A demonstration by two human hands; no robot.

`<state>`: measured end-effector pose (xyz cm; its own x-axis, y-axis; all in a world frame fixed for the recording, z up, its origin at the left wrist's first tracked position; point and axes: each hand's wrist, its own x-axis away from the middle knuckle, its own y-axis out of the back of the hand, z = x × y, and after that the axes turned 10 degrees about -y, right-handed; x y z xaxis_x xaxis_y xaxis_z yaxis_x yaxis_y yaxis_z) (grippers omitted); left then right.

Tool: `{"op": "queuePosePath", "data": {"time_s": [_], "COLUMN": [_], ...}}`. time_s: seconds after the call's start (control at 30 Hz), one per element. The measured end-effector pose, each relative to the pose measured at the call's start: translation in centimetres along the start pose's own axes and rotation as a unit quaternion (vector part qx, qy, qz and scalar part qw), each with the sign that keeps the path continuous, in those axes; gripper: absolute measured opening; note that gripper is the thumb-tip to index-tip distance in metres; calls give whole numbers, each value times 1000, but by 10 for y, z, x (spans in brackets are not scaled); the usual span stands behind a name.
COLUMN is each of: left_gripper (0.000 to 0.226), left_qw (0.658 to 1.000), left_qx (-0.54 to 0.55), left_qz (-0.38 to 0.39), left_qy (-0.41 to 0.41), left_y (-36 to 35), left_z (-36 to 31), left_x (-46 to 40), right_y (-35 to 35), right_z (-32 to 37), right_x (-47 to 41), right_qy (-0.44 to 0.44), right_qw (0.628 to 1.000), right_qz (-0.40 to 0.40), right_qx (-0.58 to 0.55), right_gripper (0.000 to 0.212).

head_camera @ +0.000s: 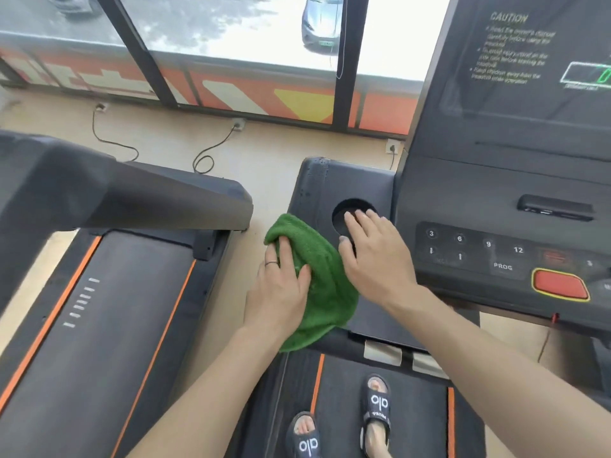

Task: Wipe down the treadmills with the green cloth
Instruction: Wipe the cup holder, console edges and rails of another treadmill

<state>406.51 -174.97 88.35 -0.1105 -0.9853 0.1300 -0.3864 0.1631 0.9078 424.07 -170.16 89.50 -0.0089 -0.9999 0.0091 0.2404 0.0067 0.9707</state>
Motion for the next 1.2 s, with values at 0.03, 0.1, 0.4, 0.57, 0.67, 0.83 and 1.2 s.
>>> {"op": "queuePosePath", "data": {"time_s": [0.03, 0.1, 0.4, 0.57, 0.67, 0.83, 1.2], "left_gripper": [68, 64, 58, 58, 61, 59, 47], "left_qw": [1000, 1000, 998, 999, 998, 996, 1000], "left_qx": [-7, -6, 29, 5, -36, -28, -5], "left_qz": [-9, -25, -21, -28, -55, -55, -14], "left_qy": [9, 12, 56, 43, 25, 58, -25], "left_y": [-1, 2, 19, 13, 6, 8, 17], "left_z": [-4, -13, -41, -40, -34, -39, -39], "left_x": [-14, -45, -191, -158, -114, -144, -200], "right_y": [-1, 3, 0, 3, 2, 3, 5], "right_z": [-2, -11, -32, -37, -34, -34, -32], "right_x": [-3, -18, -56, -55, -55, -53, -59], "right_qy": [8, 33, 78, 84, 77, 73, 50], "right_qw": [1000, 999, 992, 994, 995, 996, 998], "right_qz": [3, -12, 14, 18, 11, 16, -1], "right_qx": [13, 38, 94, 71, 56, 49, 48], "right_gripper": [64, 63, 66, 62, 61, 59, 55]}}
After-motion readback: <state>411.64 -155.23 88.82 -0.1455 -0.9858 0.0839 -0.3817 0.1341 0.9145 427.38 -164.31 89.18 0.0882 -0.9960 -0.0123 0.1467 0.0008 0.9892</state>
